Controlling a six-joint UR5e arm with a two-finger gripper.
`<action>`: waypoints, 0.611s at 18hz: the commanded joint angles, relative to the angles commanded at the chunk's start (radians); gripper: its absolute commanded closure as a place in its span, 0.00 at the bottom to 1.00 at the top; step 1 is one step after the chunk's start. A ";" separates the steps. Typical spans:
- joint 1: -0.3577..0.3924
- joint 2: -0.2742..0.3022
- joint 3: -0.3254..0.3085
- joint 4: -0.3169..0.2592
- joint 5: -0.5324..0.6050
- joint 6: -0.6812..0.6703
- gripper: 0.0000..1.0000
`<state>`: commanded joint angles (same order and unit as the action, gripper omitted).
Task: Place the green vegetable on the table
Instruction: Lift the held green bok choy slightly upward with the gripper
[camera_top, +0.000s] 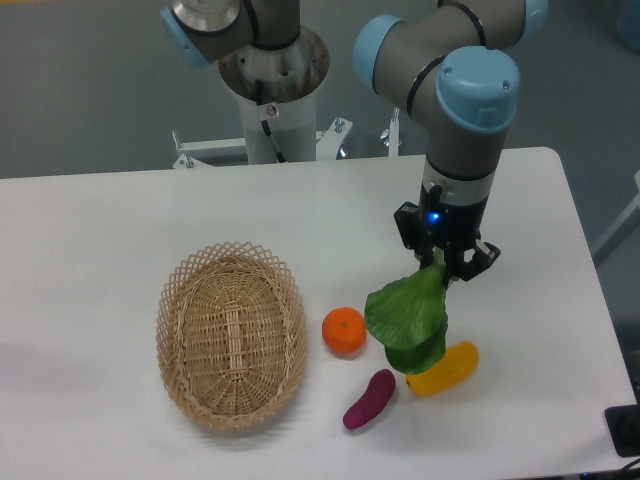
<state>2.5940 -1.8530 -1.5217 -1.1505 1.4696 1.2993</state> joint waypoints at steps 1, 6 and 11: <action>0.000 0.000 -0.006 0.002 0.000 0.002 0.60; 0.012 0.002 -0.017 -0.003 0.002 0.043 0.60; 0.069 0.054 -0.093 0.000 -0.002 0.155 0.60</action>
<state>2.6628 -1.7995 -1.6151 -1.1505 1.4680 1.4539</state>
